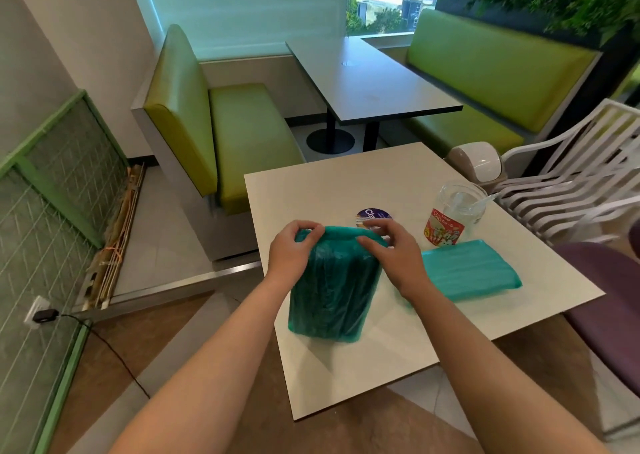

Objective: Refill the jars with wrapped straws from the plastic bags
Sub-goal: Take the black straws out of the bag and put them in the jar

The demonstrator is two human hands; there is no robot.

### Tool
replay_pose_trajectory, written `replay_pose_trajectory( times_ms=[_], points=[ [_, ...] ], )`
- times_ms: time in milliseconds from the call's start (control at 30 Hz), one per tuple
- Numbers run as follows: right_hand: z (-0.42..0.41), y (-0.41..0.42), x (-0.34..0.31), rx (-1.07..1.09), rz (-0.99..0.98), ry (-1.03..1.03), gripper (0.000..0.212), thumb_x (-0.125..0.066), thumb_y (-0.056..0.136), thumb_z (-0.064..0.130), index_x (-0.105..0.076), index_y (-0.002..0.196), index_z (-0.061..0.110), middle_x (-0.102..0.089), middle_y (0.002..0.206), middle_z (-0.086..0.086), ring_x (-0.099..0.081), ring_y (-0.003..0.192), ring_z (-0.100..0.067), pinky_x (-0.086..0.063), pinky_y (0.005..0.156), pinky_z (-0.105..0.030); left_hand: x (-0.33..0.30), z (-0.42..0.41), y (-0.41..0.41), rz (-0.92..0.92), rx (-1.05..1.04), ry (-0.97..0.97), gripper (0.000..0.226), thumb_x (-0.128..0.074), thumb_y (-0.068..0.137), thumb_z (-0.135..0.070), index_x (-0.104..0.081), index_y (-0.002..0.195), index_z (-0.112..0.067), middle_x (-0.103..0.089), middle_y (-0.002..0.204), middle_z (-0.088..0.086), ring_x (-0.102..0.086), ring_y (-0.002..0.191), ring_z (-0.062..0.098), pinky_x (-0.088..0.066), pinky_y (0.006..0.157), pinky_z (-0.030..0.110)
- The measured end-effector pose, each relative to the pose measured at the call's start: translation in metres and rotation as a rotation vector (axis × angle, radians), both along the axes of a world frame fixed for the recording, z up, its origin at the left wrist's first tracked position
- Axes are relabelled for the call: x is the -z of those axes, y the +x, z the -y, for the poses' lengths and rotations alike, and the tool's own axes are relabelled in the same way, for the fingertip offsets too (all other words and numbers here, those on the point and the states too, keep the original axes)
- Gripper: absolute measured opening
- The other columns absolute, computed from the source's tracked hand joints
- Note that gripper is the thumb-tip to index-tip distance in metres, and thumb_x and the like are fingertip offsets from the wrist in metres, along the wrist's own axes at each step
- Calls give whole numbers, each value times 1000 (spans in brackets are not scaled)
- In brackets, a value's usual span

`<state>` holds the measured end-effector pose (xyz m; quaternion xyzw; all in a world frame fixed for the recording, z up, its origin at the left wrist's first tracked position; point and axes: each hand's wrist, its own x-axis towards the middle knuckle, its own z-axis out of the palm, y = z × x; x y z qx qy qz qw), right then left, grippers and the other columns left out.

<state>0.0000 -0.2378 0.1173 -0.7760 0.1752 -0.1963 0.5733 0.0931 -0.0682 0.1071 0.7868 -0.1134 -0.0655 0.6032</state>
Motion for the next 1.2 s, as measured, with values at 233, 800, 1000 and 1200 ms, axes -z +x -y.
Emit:
replay_pose_trajectory(
  times_ms=[233,800,1000,1200],
  points=[
    [-3,12,-11,147,4,-89,15,-68,89,31,-72,90,17,-62,86,6,-59,87,-17,-49,77,-23,-16,1,-14,-7,62,14,41,-64,84,-54,-56,111,-24,-60,105,-11,-56,93,-3,-42,68,10],
    [-18,5,-26,102,4,34,23,-73,84,34,-63,95,16,-62,86,3,-54,73,-11,-45,64,-21,-31,2,-9,121,-76,16,23,-54,99,-32,-69,115,-23,-67,102,-1,-61,99,18,-50,85,33],
    [-15,-2,-26,54,8,41,43,-47,91,-4,-54,108,35,-61,108,-1,-62,80,-11,-54,74,-31,-36,-6,-8,144,-101,72,26,-47,102,-17,-53,113,-39,-65,89,-5,-62,76,12,-49,61,35],
    [-22,3,-27,-91,6,-114,67,-34,86,-17,-74,95,36,-49,106,4,-48,104,-6,-44,98,-30,-41,-6,-14,203,-14,194,44,-38,103,-7,-64,98,-42,-64,104,-10,-61,83,11,-53,62,42]
  ],
)
